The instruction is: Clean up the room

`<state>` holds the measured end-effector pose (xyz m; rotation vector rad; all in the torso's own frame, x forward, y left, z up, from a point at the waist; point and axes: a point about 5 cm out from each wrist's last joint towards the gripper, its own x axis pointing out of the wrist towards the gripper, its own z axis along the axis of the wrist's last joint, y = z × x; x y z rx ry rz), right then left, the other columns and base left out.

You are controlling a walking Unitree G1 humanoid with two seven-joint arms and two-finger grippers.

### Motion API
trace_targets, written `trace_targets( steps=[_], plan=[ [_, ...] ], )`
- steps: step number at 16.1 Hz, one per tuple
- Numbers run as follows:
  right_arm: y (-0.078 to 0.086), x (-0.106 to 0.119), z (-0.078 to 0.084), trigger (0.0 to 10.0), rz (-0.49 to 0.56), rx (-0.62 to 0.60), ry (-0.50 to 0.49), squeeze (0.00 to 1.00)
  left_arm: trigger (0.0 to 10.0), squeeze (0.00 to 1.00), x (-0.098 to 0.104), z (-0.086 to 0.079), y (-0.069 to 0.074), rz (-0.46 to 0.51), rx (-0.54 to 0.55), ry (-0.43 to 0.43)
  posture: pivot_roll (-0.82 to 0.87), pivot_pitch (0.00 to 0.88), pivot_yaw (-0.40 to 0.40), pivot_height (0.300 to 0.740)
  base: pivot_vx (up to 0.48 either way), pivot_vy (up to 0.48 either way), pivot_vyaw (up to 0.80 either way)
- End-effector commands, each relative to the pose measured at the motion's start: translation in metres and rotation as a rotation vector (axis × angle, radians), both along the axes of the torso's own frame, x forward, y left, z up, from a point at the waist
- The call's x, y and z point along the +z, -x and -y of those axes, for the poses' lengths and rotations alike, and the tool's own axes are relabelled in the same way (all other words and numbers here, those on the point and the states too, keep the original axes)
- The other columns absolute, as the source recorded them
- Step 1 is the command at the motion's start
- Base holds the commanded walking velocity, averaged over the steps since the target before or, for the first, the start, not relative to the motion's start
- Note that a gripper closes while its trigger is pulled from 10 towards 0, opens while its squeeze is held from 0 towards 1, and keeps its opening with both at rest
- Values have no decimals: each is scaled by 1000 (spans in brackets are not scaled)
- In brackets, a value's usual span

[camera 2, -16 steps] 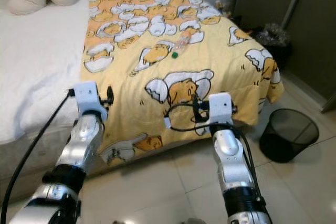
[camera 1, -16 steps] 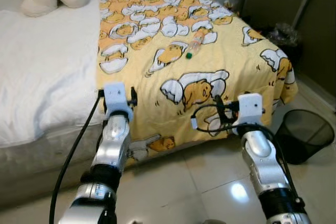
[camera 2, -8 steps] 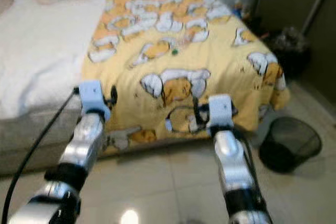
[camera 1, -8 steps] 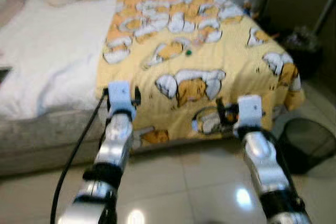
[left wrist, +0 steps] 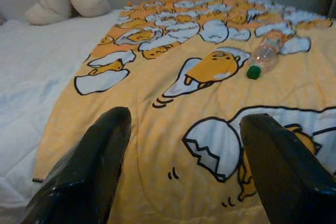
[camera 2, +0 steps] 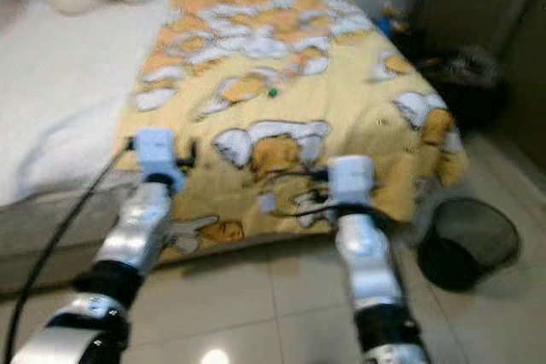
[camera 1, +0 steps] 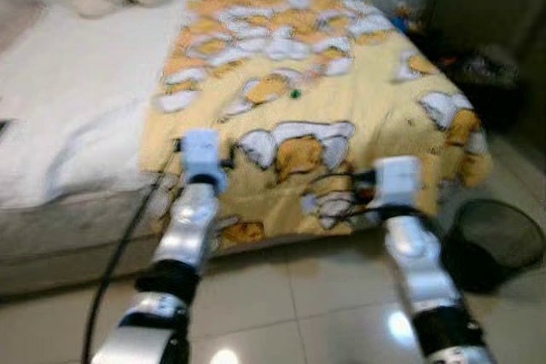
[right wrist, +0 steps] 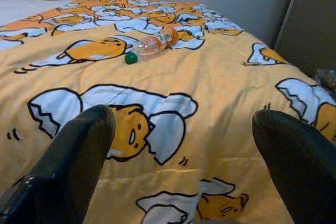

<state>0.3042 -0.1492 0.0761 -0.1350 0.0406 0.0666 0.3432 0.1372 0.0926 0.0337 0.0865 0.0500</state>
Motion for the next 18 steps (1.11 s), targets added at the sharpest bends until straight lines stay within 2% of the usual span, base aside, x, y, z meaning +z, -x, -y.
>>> trace_targets(
  steps=[1, 3, 5, 6, 8, 9, 10, 12, 13, 14, 15, 18],
  plan=[
    [-3, 6, 10, 10000, 21, -22, 17, 369, 10000, 0, 5, 8, -2, 22, -25, 18, -234, 0, 106, 740, 454, 0, 0],
    [-3, 5, 10, 10000, 20, -14, 0, 369, 10000, 0, 9, 2, -1, 77, 7, 51, -238, 0, 100, 740, 458, 0, 0],
    [0, 6, 13, 10000, 23, -30, -65, 369, 10000, 0, 15, -3, 2, 124, -15, 61, -239, 0, 98, 740, 458, 0, 0],
    [9, 2, 22, 10000, 16, -51, -83, 373, 10000, 0, 6, -7, 16, 100, -70, 74, -239, 0, 93, 740, 458, 0, 0],
    [34, -15, 29, 10000, -38, -13, -29, 376, 10000, 0, -25, -15, 63, 25, -206, 38, -234, 0, 84, 740, 458, 0, 0],
    [44, -22, 31, 10000, -66, 5, -14, 380, 10000, 0, -35, -21, 80, 4, -230, 19, -236, 0, 84, 740, 458, 0, 0],
    [52, -27, 33, 10000, -83, 12, -10, 384, 10000, 0, -35, -24, 85, 6, -211, 23, -231, 0, 79, 740, 458, 0, 0],
    [54, -29, 32, 10000, -93, -10, -26, 384, 10000, 0, -20, -13, 72, 54, -188, 61, -226, 0, 71, 740, 458, 0, 0],
    [54, -28, 30, 10000, -90, -13, -30, 380, 10000, 0, -16, -9, 69, 62, -190, 70, -227, 0, 69, 740, 458, 0, 0],
    [49, -23, 24, 10000, -65, -14, -28, 384, 10000, 0, -6, 2, 59, 77, -193, 83, -230, 0, 73, 740, 458, 0, 0],
    [46, -21, 21, 10000, -56, -16, -21, 392, 10000, 0, -2, 7, 55, 87, -210, 75, -233, 0, 82, 740, 458, 0, 0],
    [37, -14, 21, 10000, -33, -45, -22, 396, 10000, 0, 9, 18, 44, 117, -264, 49, -240, 0, 100, 740, 458, 0, -790]
  ],
)
